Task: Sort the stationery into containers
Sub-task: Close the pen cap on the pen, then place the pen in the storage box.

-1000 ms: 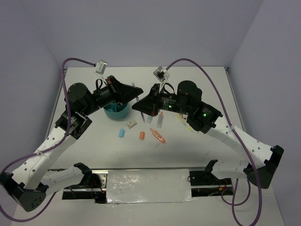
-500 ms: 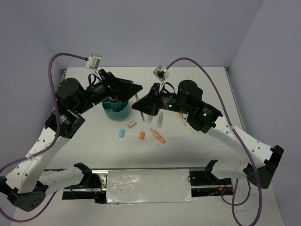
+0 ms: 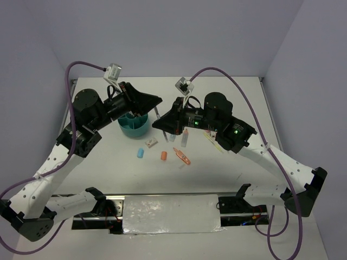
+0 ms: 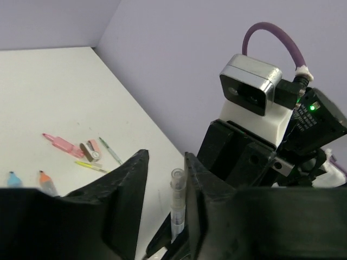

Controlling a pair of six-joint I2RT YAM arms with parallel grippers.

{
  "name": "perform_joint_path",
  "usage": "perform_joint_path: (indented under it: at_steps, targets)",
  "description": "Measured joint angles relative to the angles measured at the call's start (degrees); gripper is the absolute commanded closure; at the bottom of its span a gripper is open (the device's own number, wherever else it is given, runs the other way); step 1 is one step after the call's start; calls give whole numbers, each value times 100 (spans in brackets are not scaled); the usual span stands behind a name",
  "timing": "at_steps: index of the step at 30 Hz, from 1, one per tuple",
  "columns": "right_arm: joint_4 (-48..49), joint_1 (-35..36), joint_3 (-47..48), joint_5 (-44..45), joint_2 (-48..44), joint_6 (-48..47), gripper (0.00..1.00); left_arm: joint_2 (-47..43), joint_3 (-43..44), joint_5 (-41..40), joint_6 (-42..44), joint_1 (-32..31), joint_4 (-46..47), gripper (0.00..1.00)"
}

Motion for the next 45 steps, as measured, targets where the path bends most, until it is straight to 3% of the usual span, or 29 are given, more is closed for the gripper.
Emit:
perform_joint_path:
  at_steps: [4,5,6,13,24,28,31,32,35,37,38,42,45]
  targets:
    - [-162,0,0,-2,2,-26,100,-76,-208,52,-90,-13,177,85]
    - [-201,0,0,-2,7,-37,100,-109,-267,59,-140,-17,232,98]
    - [-223,0,4,-4,7,-48,100,-133,-319,72,-175,-20,284,100]
    - [-1185,-35,879,-33,422,-323,100,-317,-772,-26,-575,-17,918,100]
    - [-2935,-240,3084,-970,1423,-758,100,-669,-1088,-1539,-608,-739,1829,100]
    - [-2927,-258,3067,-1134,1449,-831,100,-699,-938,-1740,-468,-835,1482,100]
    - [-2302,-315,2374,-1270,1222,-1043,96,-509,-304,-1926,59,-925,378,100]
    - [-1989,-343,2026,-1252,1086,-1126,86,-382,-24,-1932,254,-940,-37,100]
    - [-1316,-522,1239,-1189,763,-1209,39,160,813,-1816,765,-960,-1069,100]
    - [-1147,-658,1058,-1182,728,-1158,21,466,1104,-1759,955,-970,-1403,100]
    - [-1097,-710,1040,-1143,743,-1158,1,542,1143,-1749,1058,-970,-1523,100]
    - [-1034,-828,1001,-680,669,-1172,0,612,1141,-2050,1235,-946,-1836,100]
    - [-1054,-970,647,-286,299,-1154,0,640,1113,-2710,1456,-828,-1805,100]
